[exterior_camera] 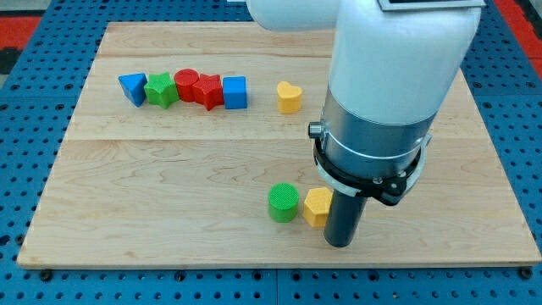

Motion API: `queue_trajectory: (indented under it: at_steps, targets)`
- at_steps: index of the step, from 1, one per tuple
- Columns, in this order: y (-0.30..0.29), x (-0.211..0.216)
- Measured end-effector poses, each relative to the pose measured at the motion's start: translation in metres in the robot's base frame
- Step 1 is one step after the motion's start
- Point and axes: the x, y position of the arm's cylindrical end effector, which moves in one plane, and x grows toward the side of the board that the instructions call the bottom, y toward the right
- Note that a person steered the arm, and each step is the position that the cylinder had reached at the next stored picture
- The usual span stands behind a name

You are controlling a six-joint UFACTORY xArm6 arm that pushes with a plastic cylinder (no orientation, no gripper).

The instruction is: Move the yellow heart to the left of the green circle

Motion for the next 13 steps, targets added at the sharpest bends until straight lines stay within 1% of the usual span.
queue_trajectory:
  at_steps: [2,3,4,5,6,7,8,9,10,11,12,13]
  targets:
    - [-0.006,-0.013]
    - [0.093,-0.025]
    - [0.129,-0.114]
    - [0.093,-0.198]
    - [0.019,-0.222]
    - [-0.042,-0.231]
    - [-0.052,-0.249]
    - [-0.09,-0.199]
    - [-0.115,-0.158]
    - [-0.116,-0.177]
    - [-0.159,-0.177]
    - [-0.178,-0.168]
